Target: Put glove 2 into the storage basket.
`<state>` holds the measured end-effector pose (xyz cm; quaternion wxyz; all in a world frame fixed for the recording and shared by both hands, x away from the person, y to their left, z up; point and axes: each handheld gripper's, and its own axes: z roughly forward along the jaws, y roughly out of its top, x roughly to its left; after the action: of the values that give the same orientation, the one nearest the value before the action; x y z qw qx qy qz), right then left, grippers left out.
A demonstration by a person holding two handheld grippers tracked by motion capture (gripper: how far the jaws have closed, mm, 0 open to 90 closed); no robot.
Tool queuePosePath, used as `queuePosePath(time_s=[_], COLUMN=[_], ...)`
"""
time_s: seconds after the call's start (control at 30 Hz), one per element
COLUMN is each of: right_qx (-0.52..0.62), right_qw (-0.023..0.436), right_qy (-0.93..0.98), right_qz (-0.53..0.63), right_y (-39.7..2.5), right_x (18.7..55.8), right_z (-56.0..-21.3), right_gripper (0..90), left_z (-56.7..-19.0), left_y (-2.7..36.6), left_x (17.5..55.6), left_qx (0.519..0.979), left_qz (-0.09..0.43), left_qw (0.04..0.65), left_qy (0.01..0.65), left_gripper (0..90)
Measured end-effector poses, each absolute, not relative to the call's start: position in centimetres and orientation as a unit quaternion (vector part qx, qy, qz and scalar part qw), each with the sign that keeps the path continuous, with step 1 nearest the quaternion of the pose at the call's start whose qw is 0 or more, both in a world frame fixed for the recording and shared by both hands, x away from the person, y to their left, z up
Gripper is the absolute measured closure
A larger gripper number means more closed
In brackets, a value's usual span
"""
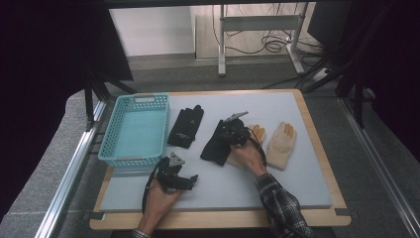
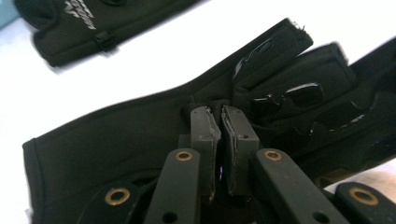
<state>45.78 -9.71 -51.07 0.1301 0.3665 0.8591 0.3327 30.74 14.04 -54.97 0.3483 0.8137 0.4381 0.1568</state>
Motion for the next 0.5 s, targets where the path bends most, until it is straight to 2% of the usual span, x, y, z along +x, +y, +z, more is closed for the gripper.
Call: queuePosePath(time_s=[0.5], right_qx=[0.281], right_qw=[0.107], right_qy=[0.875], right_qz=[0.379], right_y=[-9.7], right_x=[41.6], right_z=[-45.8], right_gripper=[82.6], left_z=[-54.8], left_y=[14.5], left_x=[30.6], left_qx=[0.816], left_qz=[0.146], left_qw=[0.355], left_qy=[0.433], left_gripper=[6.4])
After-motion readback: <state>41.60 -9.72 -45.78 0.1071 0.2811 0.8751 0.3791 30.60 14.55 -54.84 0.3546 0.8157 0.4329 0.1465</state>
